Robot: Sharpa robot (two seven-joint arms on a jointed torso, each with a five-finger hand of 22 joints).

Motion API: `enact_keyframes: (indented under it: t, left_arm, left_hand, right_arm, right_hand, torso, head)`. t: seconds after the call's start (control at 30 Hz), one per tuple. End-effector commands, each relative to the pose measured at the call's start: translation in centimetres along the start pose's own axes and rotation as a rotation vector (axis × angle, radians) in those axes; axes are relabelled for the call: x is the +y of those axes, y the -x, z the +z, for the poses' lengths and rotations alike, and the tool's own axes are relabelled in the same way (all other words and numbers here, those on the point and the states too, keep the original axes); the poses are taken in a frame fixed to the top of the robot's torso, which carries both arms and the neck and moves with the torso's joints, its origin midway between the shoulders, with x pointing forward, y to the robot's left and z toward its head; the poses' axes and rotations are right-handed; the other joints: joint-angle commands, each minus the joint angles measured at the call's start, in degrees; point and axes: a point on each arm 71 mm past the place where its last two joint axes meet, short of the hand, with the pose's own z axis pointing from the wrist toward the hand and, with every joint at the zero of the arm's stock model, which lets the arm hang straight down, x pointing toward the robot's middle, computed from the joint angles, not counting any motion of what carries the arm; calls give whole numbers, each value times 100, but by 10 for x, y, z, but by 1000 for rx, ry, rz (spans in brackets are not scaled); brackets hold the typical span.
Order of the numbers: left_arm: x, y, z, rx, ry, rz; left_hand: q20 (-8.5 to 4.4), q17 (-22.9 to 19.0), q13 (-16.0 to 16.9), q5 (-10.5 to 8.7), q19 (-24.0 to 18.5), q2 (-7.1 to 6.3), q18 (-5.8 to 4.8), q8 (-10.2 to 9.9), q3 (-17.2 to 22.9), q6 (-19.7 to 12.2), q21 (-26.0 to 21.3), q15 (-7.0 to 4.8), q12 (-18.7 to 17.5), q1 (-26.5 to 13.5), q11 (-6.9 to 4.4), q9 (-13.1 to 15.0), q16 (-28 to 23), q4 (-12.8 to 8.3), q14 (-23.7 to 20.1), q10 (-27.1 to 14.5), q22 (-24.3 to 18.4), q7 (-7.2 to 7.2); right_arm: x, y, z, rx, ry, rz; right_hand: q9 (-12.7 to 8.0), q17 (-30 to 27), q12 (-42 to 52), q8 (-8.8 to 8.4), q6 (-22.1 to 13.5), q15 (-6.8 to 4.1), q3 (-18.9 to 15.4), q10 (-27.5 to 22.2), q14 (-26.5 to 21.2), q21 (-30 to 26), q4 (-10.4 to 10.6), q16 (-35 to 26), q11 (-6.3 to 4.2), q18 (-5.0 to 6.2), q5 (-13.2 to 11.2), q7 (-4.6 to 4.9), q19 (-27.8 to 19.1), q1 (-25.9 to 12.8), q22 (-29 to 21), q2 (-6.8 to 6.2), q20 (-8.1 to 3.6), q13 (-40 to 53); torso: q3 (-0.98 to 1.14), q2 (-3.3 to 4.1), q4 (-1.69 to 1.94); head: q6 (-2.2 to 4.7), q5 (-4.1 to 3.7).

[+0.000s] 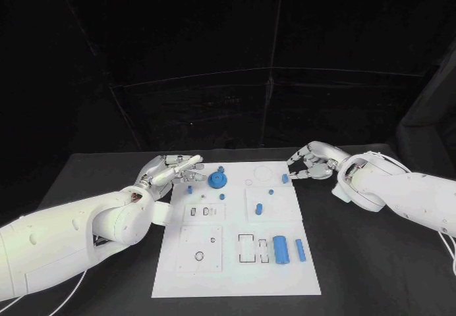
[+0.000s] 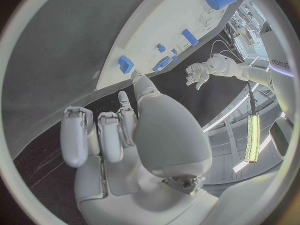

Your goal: Assemble the parts on the task board

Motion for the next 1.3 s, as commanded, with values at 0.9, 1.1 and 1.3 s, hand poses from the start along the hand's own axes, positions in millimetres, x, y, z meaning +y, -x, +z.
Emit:
enact_keyframes:
  t: [0.9, 1.1, 1.3]
  left_arm:
    - [1, 0, 1, 9, -9, -7]
    - [1, 1, 1, 8, -8, -6]
    - [1, 0, 1, 9, -7, -7]
  left_hand:
    - [-2, 11, -3, -14, 25, 47, 33, -27, 4, 27, -50, 11, -32, 17, -9, 3, -39, -58, -22, 7, -13, -1]
    - [-2, 11, -3, -14, 25, 47, 33, -27, 4, 27, -50, 11, -32, 17, -9, 3, -39, -58, -22, 7, -13, -1]
    - [-2, 11, -3, -14, 25, 47, 33, -27, 4, 27, -50, 11, -32, 17, -9, 3, -39, -58, -22, 7, -13, -1]
  right_arm:
    - [3, -29, 11, 94, 8, -31]
    - [3, -33, 11, 101, 5, -34]
    - [2, -33, 11, 95, -2, -37]
  right_hand:
    - [28, 1114, 77, 125, 264, -44, 153, 76, 517, 28, -149, 19, -39, -63, -303, -45, 77, 37, 328, 306, -26, 553]
    - [28, 1114, 89, 156, 359, -62, 206, 89, 517, 29, -168, 18, -61, -63, -353, -70, 77, 30, 329, 347, -40, 569]
    - [26, 1116, 92, 164, 394, -69, 231, 92, 517, 27, -172, 18, -69, -62, -367, -80, 76, 19, 326, 367, -47, 573]
  torso:
    - [0, -10, -6]
    - [3, -7, -12]
    - [2, -13, -5]
  head:
    - [-17, -29]
    - [-9, -29]
    - [-19, -31]
